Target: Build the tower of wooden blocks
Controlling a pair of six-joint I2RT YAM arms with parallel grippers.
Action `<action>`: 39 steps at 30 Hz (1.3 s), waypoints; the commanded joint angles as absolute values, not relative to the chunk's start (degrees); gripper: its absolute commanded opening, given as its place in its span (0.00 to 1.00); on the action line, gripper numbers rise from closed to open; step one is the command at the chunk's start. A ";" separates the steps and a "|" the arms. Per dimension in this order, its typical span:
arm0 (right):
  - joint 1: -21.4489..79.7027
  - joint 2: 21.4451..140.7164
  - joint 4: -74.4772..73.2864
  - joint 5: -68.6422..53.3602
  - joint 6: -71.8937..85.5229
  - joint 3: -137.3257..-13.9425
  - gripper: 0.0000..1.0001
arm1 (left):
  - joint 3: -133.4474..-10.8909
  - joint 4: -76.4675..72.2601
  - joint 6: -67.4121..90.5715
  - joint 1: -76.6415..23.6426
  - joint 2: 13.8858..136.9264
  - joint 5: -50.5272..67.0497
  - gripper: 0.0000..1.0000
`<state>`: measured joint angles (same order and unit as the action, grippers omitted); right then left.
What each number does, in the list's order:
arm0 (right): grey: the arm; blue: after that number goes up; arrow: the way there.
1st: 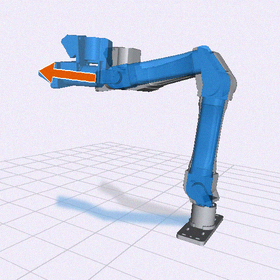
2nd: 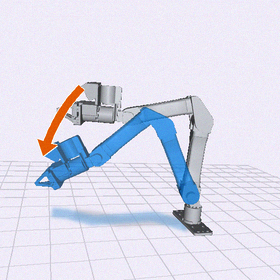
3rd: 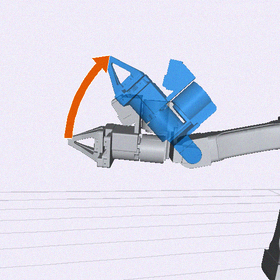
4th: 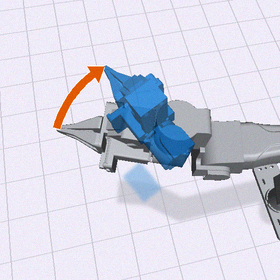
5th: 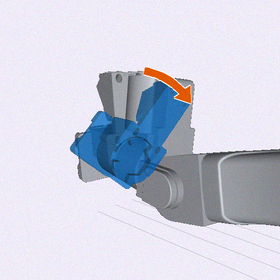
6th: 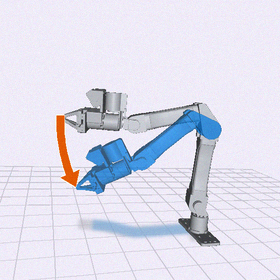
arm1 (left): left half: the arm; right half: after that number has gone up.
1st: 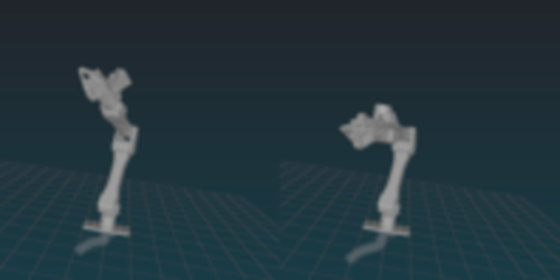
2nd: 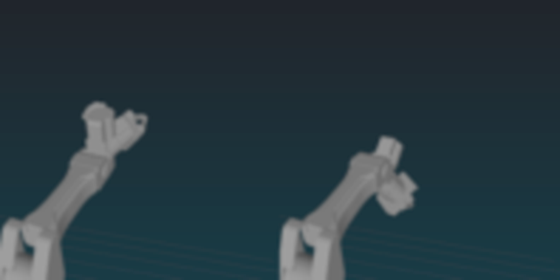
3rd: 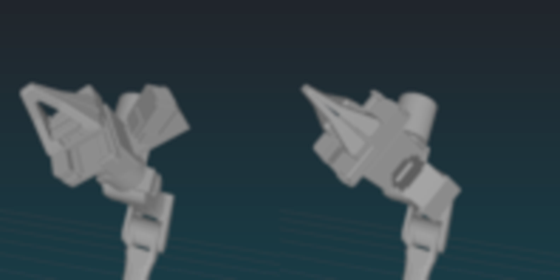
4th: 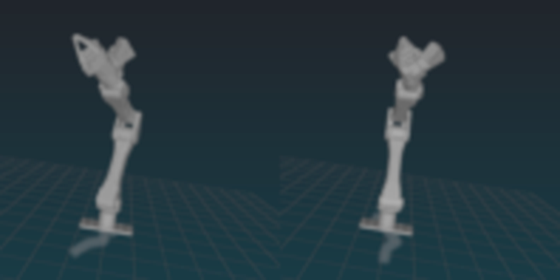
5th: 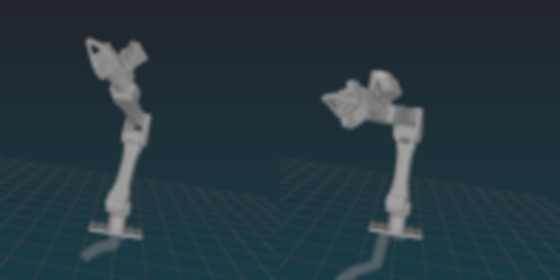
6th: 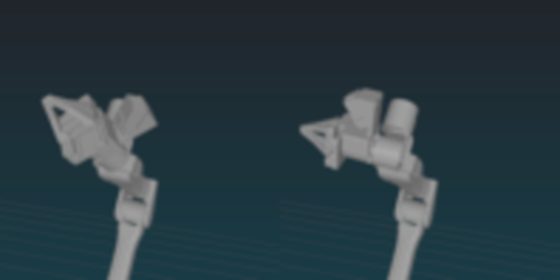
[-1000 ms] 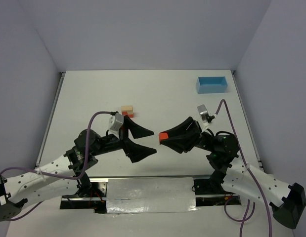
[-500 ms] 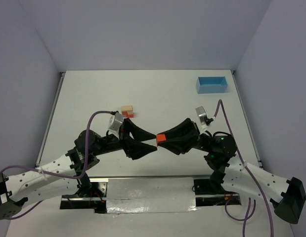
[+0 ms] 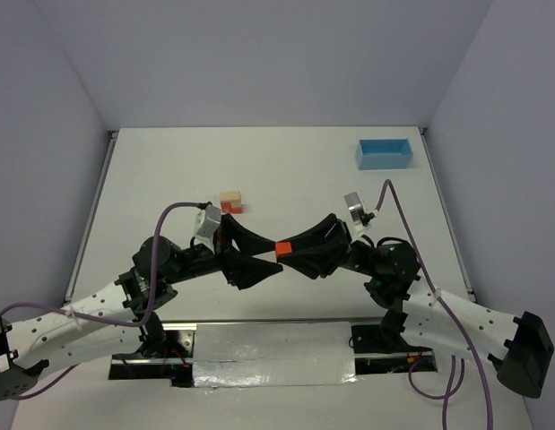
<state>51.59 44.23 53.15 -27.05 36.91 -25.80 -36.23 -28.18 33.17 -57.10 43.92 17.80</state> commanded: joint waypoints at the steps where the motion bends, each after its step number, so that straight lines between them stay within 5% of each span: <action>1: 52.65 44.56 55.72 -25.67 35.69 -26.81 0.00 | -38.85 -29.71 31.47 -57.39 42.28 16.79 0.68; 12: 54.14 45.35 54.58 -24.70 34.28 -26.81 0.00 | -39.55 -27.77 30.32 -57.31 41.40 15.91 0.44; 17: 54.75 46.23 53.26 -25.31 33.57 -27.86 0.00 | -39.90 -27.34 30.23 -57.39 41.83 16.17 0.28; 21: 54.76 46.14 52.74 -25.49 33.49 -27.77 0.00 | -40.52 -25.93 29.71 -57.39 42.27 16.00 0.03; 24: 54.84 45.44 51.42 -25.14 33.23 -27.69 0.01 | -41.13 -24.61 29.18 -57.39 42.71 15.82 0.00; 28: 54.76 44.56 50.19 -25.40 32.96 -27.68 0.29 | -40.78 -24.26 28.30 -57.39 42.80 16.43 0.00; 34: 54.76 43.07 47.29 -25.14 31.91 -28.48 0.54 | -40.17 -23.47 27.77 -57.39 42.98 17.58 0.00; 39: 54.76 41.92 45.62 -24.26 31.20 -28.48 0.61 | -39.46 -23.29 27.69 -57.39 42.63 17.93 0.00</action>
